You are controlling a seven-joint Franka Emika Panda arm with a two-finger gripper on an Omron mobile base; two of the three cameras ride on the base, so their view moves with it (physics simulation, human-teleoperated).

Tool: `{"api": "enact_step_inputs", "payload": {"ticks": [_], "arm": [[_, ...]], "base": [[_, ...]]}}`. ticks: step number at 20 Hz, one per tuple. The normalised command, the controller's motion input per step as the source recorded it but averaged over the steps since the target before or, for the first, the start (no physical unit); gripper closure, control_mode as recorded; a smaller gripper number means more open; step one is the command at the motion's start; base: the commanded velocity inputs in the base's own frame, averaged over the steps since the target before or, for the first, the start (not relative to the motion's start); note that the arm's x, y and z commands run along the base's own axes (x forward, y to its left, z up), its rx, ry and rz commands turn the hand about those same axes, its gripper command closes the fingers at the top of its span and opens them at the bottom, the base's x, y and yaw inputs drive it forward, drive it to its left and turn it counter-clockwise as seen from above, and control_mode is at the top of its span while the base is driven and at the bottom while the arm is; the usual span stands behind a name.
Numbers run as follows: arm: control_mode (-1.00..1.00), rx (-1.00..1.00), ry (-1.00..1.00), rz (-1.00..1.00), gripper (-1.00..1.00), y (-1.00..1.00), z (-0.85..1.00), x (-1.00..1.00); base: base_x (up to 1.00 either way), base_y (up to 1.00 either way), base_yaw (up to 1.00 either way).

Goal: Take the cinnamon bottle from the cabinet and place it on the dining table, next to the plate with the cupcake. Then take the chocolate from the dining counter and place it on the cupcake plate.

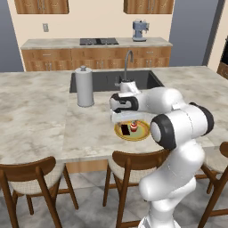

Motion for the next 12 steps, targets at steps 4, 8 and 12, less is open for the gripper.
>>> {"api": "enact_step_inputs", "payload": {"ticks": [4,8,12], "arm": [[-1.00,0.01,-0.12,0.04,-1.00,0.00,0.09,-0.93],[-1.00,-0.01,-0.13,0.17,-1.00,0.00,0.17,-0.88],[-1.00,0.00,-0.10,0.29,-1.00,0.00,0.26,-0.79]], "base": [[0.00,0.00,0.00],[0.00,0.00,0.00],[0.00,0.00,0.00]]}}
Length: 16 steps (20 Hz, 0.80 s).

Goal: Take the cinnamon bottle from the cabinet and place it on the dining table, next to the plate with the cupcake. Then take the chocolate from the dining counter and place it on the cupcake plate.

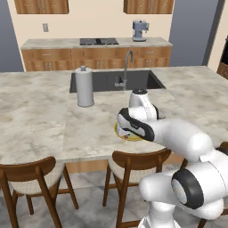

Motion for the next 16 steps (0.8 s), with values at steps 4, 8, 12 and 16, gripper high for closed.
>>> {"api": "enact_step_inputs", "payload": {"ticks": [4,8,12,16], "arm": [[-1.00,0.00,-0.13,0.33,-1.00,0.00,0.28,-0.75],[-1.00,0.00,-0.12,0.30,-1.00,0.00,0.31,-0.71],[-1.00,0.00,-0.11,0.17,-1.00,0.00,0.36,-0.66],[-1.00,0.00,-0.03,0.01,-1.00,0.00,0.41,-0.60]], "base": [[0.00,0.00,0.00],[0.00,0.00,0.00],[0.00,0.00,0.00],[0.00,0.00,0.00]]}}
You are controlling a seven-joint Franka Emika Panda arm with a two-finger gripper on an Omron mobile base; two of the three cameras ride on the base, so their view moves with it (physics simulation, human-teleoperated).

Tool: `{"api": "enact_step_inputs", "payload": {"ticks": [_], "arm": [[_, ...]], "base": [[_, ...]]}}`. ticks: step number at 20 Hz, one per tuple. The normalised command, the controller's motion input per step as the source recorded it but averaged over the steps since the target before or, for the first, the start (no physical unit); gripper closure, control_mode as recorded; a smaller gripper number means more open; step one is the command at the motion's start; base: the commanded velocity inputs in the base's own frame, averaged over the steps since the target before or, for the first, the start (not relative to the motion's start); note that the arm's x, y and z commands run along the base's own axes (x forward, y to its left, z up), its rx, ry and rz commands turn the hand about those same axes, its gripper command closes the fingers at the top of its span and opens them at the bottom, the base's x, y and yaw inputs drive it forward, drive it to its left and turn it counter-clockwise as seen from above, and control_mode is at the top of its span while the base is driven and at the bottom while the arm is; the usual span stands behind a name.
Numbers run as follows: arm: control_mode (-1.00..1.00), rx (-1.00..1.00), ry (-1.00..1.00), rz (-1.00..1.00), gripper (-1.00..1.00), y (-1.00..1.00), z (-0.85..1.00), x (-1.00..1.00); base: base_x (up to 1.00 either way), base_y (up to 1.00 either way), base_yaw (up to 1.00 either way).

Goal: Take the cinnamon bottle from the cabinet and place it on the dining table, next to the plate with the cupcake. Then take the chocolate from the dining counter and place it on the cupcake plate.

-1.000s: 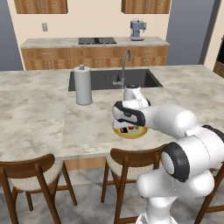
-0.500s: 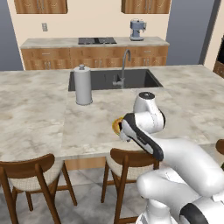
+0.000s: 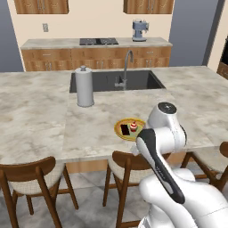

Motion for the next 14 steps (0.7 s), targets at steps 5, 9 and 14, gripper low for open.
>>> {"api": "enact_step_inputs", "payload": {"ticks": [5,9,14], "arm": [[-1.00,-0.01,-0.02,-0.12,-1.00,-0.02,0.41,-0.51],[-1.00,-0.03,-0.20,-0.08,-1.00,-0.19,0.29,-0.56],[-1.00,0.00,-0.43,0.00,-1.00,-0.35,0.16,-0.64]], "base": [[0.00,0.00,0.00],[0.00,0.00,0.00],[0.00,0.00,0.00]]}}
